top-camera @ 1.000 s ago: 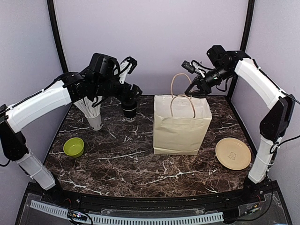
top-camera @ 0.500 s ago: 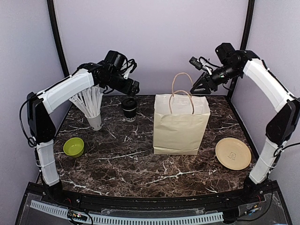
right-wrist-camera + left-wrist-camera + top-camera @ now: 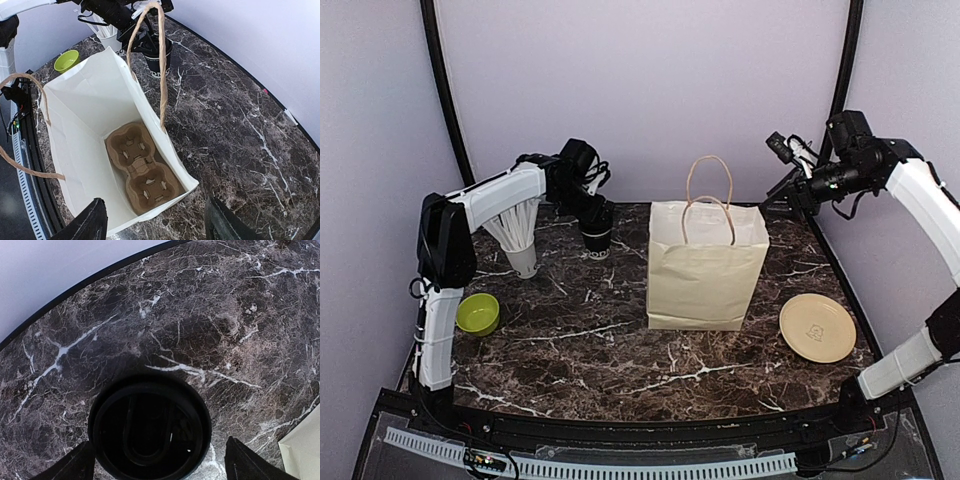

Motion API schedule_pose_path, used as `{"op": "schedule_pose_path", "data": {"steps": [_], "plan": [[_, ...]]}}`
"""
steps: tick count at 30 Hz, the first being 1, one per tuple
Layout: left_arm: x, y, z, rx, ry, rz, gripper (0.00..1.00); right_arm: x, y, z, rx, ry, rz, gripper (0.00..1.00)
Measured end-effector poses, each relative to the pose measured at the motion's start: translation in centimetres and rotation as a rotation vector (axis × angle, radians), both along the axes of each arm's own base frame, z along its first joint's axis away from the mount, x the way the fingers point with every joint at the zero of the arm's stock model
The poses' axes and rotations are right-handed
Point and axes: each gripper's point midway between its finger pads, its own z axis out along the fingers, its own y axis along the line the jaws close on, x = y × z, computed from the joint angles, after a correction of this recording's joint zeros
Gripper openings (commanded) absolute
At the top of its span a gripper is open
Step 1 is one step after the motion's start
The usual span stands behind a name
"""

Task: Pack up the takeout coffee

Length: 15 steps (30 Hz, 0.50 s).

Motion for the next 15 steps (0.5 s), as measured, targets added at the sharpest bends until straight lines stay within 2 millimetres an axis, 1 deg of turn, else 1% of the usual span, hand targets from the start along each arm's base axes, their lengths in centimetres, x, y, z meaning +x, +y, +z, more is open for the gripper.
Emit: {"op": "schedule_pose_path", "data": {"steps": [3, 10, 12, 15], "plan": [[0.6, 0.0, -0.4, -0.001, -0.001, 0.008, 0.9, 0.2, -0.1, -0.6, -0.001, 0.01, -0.007, 0.66], [1.4, -0.2, 0.0, -0.013, -0.016, 0.014, 0.82, 0.5, -0.1, -0.4, 0.006, -0.006, -0.01, 0.66], [1.5, -0.2, -0.1, -0.014, -0.015, 0.014, 0.82, 0.6, -0.1, -0.5, 0.006, -0.008, -0.01, 0.66], [1.4, -0.3, -0.3, -0.012, -0.008, 0.012, 0.85, 0.6, -0.1, -0.7, 0.005, -0.003, -0.01, 0.66]]}}
